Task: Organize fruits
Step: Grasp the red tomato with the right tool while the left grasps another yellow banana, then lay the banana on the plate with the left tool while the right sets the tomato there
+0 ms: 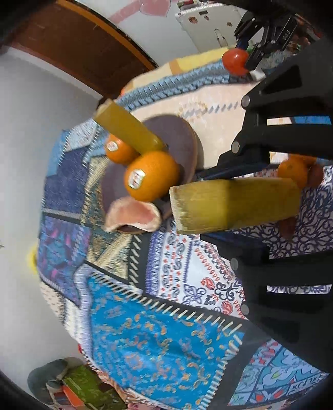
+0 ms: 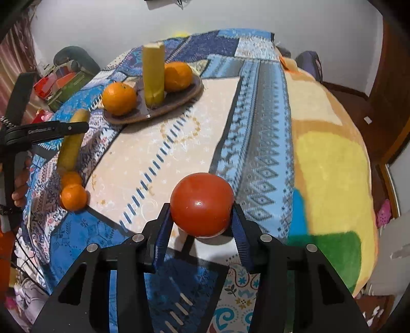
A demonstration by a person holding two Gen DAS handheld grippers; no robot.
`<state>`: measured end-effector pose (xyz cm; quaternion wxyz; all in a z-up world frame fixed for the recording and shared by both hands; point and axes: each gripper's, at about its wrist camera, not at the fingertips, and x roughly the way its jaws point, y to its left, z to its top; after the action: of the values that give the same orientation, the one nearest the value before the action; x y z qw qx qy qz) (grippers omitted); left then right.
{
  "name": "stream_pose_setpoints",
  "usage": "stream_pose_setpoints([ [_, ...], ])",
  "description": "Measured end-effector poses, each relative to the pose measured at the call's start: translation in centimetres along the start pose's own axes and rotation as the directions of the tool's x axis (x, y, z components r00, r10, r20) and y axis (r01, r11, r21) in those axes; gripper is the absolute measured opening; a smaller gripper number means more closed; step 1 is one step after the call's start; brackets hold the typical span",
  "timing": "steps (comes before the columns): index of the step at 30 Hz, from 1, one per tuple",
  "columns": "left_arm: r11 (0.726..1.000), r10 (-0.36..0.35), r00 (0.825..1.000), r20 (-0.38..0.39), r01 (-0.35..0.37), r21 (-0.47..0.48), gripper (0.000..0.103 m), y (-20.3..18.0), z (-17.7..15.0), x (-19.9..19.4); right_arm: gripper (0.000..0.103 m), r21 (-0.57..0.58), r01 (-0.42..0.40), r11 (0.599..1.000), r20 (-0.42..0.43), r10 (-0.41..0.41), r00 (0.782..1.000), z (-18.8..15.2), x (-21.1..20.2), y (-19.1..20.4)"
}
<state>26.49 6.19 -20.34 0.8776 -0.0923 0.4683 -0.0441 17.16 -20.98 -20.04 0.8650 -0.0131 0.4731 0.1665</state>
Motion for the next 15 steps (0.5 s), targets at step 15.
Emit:
stream_pose_setpoints([
  [15, 0.995, -0.086, 0.991, 0.102, 0.080, 0.067, 0.037, -3.7, 3.1, -3.2, 0.042, -0.038, -0.013, 0.999, 0.133, 0.018, 0.991, 6.2, -0.5, 1.6],
])
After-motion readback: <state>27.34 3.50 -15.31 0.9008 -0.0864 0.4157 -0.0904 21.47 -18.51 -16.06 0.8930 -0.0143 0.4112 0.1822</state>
